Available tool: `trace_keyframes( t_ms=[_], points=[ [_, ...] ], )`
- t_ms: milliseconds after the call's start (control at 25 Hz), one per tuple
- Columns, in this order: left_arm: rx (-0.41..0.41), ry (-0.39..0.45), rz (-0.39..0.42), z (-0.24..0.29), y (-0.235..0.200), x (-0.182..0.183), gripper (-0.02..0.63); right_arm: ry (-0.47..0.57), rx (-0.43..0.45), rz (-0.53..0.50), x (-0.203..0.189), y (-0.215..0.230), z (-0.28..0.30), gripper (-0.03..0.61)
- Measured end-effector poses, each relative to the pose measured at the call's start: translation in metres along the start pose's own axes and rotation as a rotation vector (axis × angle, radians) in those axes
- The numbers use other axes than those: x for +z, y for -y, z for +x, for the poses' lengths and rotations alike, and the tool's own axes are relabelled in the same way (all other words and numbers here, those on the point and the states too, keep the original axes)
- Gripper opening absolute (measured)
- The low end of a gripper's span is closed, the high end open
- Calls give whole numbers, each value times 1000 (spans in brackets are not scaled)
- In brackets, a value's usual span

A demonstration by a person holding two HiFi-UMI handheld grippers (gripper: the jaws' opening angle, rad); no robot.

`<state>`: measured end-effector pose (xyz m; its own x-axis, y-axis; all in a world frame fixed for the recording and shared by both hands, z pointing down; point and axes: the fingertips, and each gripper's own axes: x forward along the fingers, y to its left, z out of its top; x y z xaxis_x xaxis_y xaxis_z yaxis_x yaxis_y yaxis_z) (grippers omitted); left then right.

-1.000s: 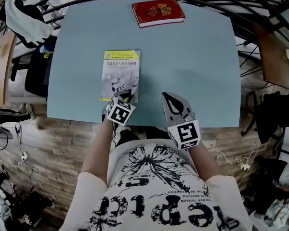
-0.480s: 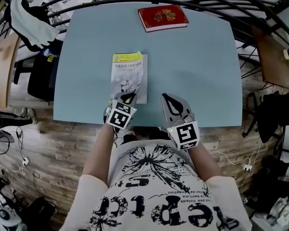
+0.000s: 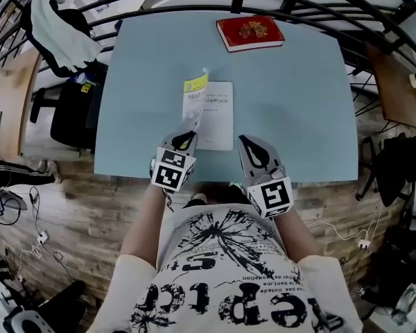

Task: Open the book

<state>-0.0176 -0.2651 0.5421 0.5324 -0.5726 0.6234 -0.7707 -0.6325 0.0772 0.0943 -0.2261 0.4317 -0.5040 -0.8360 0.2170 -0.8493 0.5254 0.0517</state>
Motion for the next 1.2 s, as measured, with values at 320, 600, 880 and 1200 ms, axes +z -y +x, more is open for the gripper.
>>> trace_keyframes(
  t_ms=[320, 600, 880, 1200],
  points=[
    [37, 79, -87, -35, -52, -13, 32, 15, -24, -26, 12, -37, 11, 11],
    [88, 99, -186, -54, -100, -40, 40, 6, -32, -44, 13, -69, 23, 11],
    [129, 50, -252, -56, -135, -77, 57, 44, -3, -46, 23, -101, 32, 11],
    [168, -37, -343, -45, -158, -117, 61, 17, -15, -45, 13, -115, 30, 12]
  ],
)
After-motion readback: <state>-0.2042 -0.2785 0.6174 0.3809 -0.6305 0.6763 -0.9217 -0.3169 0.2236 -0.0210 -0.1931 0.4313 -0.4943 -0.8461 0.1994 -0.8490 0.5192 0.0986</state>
